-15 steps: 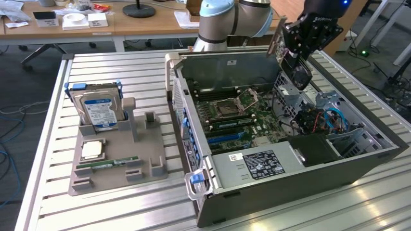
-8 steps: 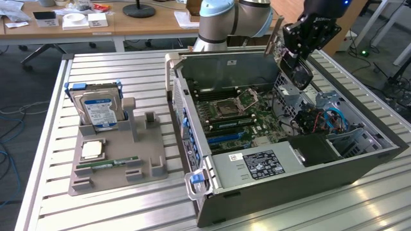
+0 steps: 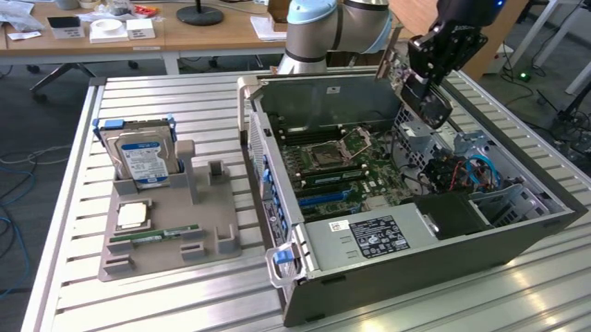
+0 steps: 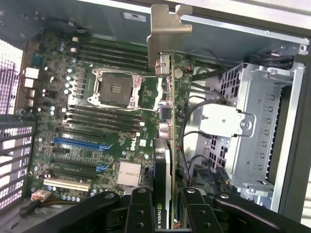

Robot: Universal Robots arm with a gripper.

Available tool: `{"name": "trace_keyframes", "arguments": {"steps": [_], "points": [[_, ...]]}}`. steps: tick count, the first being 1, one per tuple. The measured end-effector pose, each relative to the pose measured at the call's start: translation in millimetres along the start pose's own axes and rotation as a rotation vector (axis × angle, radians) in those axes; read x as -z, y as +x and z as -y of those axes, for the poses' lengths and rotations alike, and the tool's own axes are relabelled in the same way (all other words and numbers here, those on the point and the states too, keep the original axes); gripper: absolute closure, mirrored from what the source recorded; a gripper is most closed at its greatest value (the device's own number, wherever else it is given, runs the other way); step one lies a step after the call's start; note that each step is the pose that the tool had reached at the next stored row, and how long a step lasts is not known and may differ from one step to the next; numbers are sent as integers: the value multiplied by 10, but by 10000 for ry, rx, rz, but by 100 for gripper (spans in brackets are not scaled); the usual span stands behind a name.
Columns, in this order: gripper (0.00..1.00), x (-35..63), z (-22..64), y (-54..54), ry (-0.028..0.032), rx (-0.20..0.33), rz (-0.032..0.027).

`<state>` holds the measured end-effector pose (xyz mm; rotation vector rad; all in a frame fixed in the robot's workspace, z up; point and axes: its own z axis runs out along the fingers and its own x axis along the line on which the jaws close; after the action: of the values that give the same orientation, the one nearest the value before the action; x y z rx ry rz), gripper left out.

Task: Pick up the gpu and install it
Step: 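Insert the gpu into the slot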

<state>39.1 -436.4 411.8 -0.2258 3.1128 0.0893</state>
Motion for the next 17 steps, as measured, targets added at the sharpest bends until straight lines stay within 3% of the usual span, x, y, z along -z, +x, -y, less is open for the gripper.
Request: {"name": "trace_keyframes", "arguments": {"steps": [17], "points": [[73,-6,1,0,-48,2122,-118]]}}
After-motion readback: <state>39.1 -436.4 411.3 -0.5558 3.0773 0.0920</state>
